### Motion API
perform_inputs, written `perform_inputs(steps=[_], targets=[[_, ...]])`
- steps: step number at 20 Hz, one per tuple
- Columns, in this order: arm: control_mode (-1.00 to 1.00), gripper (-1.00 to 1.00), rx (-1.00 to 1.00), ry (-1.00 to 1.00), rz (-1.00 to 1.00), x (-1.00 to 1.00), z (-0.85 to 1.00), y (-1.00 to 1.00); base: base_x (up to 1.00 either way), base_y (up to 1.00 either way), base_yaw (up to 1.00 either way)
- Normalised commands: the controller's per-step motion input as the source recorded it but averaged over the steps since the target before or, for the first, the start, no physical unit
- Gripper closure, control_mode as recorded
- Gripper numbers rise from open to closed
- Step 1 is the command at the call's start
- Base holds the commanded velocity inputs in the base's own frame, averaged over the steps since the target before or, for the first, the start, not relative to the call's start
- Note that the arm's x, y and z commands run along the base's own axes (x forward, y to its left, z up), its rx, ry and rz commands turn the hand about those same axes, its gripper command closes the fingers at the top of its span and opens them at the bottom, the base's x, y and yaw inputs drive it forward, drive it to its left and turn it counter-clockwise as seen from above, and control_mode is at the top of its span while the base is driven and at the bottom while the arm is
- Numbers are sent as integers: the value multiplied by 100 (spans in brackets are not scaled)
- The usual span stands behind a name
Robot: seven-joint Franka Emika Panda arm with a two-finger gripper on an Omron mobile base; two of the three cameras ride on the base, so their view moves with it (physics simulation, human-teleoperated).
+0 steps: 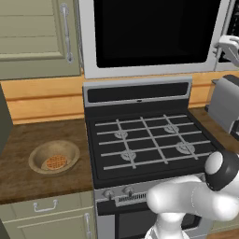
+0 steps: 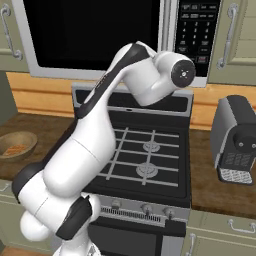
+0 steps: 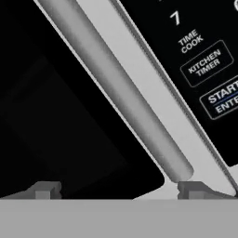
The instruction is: Open the microwave, place the bowl with waffle inside the microwave, then close the microwave door and turn it on.
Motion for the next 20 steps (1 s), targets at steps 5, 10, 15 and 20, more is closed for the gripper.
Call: perform_inputs(steps=[5, 10, 15, 20], targets=[[-100, -100, 3, 0, 2, 41, 0, -18, 0, 0, 0], [-100, -100, 4, 0, 1, 38, 0, -19, 0, 0, 0], [-100, -100, 1, 0, 0, 21, 0, -22, 0, 0, 0], [-100, -100, 0, 1, 0, 15, 1, -13, 0, 0, 0]])
